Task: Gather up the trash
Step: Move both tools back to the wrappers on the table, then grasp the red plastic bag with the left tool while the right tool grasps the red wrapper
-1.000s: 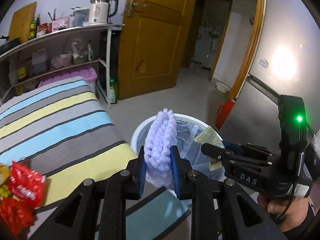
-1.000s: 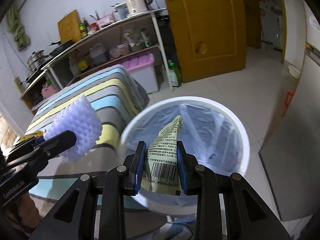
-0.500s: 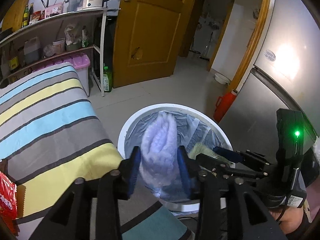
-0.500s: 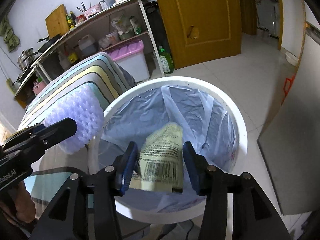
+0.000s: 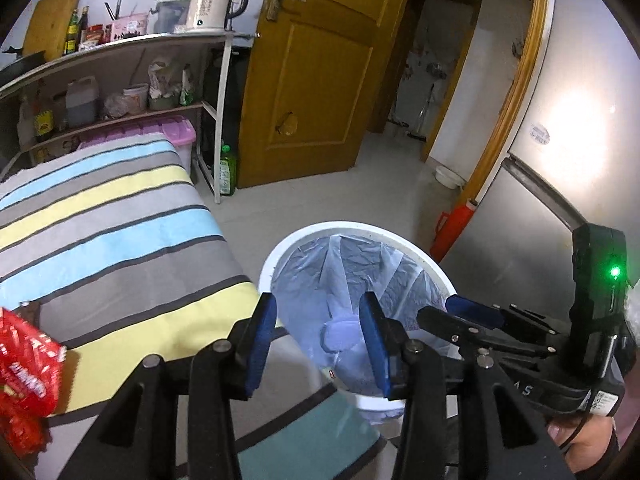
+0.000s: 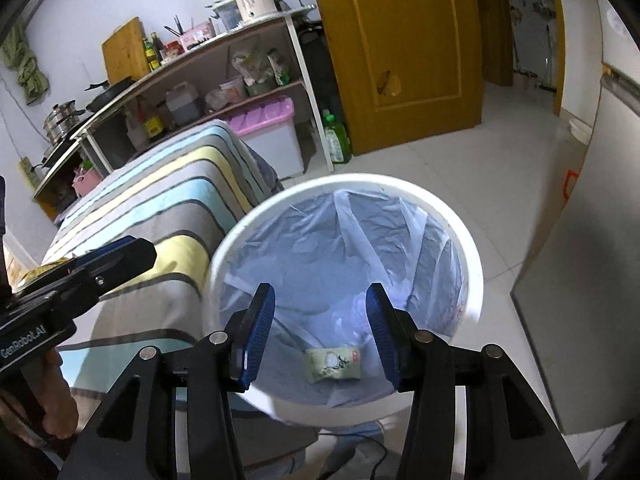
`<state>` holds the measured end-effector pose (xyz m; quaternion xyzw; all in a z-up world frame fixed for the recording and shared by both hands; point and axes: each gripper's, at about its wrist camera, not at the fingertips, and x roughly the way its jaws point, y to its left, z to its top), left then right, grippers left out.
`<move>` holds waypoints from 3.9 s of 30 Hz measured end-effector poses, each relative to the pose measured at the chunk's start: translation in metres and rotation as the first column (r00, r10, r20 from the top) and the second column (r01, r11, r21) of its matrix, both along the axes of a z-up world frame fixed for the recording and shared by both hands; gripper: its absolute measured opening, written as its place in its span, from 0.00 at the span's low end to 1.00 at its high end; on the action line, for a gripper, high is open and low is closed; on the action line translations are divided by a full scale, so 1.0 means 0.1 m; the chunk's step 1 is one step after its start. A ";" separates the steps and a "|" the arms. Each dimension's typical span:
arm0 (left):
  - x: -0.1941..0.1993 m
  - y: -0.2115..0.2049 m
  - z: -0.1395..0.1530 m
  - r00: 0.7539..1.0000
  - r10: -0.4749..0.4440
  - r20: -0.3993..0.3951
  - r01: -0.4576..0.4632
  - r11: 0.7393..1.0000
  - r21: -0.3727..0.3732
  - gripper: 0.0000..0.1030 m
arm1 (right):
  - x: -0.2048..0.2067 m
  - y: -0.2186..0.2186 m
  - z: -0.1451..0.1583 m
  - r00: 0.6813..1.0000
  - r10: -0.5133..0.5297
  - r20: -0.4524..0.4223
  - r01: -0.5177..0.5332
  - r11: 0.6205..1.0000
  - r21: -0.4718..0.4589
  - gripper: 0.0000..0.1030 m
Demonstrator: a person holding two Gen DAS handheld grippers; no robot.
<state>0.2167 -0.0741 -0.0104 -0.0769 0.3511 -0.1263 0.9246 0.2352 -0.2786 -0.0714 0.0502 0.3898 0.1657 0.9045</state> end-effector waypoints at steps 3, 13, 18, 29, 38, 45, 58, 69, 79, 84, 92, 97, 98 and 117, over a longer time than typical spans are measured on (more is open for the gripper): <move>-0.16 0.09 0.10 0.999 0.016 0.033 -0.016 1.000 -0.002 0.44 | -0.12 0.04 0.13 0.999 0.009 0.033 -0.010 1.000 0.012 0.47; -0.74 0.48 0.30 0.988 0.104 0.113 -0.105 0.994 0.006 0.44 | -0.53 0.16 0.52 0.991 0.044 0.125 -0.051 0.997 0.059 0.47; -1.04 0.63 0.37 0.980 0.134 0.150 -0.139 0.990 0.021 0.44 | -0.73 0.36 0.59 0.983 0.098 0.153 -0.109 0.992 0.064 0.47; -1.54 1.08 0.31 0.955 0.246 0.163 -0.254 0.967 0.025 0.44 | -1.05 0.98 0.52 0.949 0.278 0.149 -0.286 0.957 0.038 0.47; -1.75 1.51 0.19 0.922 0.351 0.162 -0.362 0.931 0.045 0.49 | -1.13 1.31 0.44 0.921 0.368 0.128 -0.374 0.927 0.025 0.47; -1.75 1.75 0.10 0.901 0.407 0.147 -0.419 0.906 0.056 0.59 | -1.09 1.48 0.38 0.909 0.403 0.105 -0.407 0.914 0.013 0.47; -1.47 2.00 -0.07 0.917 0.384 0.108 -0.391 0.919 0.052 0.69 | -0.83 1.86 0.26 0.887 0.457 0.070 -0.458 0.889 -0.008 0.47; -1.49 1.95 -0.11 0.940 0.323 0.109 -0.332 0.941 0.071 0.48 | -0.57 2.38 0.08 0.833 0.551 0.039 -0.551 0.834 -0.031 0.47; -1.60 2.06 -0.08 0.938 0.330 0.109 -0.337 0.940 0.056 0.38 | -0.51 2.68 -0.01 0.783 0.622 0.015 -0.620 0.782 -0.065 0.32; -1.69 2.18 -0.05 0.924 0.365 0.111 -0.369 0.929 0.022 0.36 | -0.58 2.76 0.01 0.761 0.649 0.030 -0.644 0.759 -0.091 0.28; -1.75 2.21 -0.04 0.916 0.383 0.116 -0.387 0.922 0.011 0.35 | -0.64 2.93 0.00 0.721 0.693 0.015 -0.687 0.718 -0.117 0.27; -1.81 2.26 -0.04 0.911 0.394 0.121 -0.398 0.917 0.008 0.35 | -0.62 2.92 0.01 0.731 0.683 0.012 -0.679 0.728 -0.098 0.27; -1.82 2.27 -0.03 0.909 0.398 0.122 -0.402 0.916 0.007 0.35 | -0.61 2.91 0.02 0.732 0.682 0.013 -0.678 0.729 -0.096 0.27; -1.85 2.21 -0.01 0.910 0.398 0.116 -0.399 0.917 -0.016 0.31 | -0.68 2.88 0.03 0.760 0.649 0.024 -0.641 0.756 -0.131 0.05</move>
